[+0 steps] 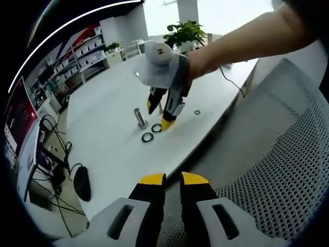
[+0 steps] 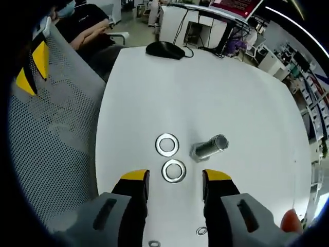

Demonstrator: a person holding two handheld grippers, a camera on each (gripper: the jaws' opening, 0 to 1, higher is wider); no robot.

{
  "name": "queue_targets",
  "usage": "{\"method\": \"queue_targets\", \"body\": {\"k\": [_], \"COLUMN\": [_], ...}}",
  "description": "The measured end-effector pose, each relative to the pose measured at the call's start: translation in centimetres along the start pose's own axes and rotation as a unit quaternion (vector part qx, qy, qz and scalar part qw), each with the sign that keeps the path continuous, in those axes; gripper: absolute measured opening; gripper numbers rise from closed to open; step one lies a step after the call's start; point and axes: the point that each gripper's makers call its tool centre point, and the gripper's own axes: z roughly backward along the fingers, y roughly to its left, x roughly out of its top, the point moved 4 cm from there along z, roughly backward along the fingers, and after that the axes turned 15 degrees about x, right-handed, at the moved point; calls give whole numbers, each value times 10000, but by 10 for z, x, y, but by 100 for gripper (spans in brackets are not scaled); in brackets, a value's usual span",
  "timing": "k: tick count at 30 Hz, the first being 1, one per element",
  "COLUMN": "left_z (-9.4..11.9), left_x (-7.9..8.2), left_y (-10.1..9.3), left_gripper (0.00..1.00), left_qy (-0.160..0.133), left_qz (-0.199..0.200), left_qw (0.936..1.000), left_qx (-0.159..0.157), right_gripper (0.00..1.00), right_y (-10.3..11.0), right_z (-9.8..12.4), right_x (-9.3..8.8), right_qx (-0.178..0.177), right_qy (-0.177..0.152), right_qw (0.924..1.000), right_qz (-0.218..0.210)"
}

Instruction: Place the washer onto the threaded stud by aligning its center hole with the stud, sliding it down to the base, and recovering from edge contact or off-axis alignment until the washer reaches the visible bottom stop.

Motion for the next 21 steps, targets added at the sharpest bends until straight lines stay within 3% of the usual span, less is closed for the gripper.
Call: {"method": "queue_targets", "body": {"k": [9,10,16,21], "left_z": [0,0,0,0], "left_x": [0,0,0,0], "left_y": [1,1,1,1], "left_gripper": [10,10,10,10], "left_qy": [18,14,23,24], "left_qz": [35,32,37,44], "left_qw": [10000,10000,10000,10000], "left_qx": [48,50,50,55], "right_gripper": [49,49,49,43], "right_y": [2,1,-7,-5], "right_z": [-13,-13,-16,-21], "right_x": [3,6,6,3], "right_qx": [247,247,403,894], "right_qy": [253,142,294,544], "right_qw": [9993,9996,9987,9932], "right_qz": [149,84,-69,-511]}}
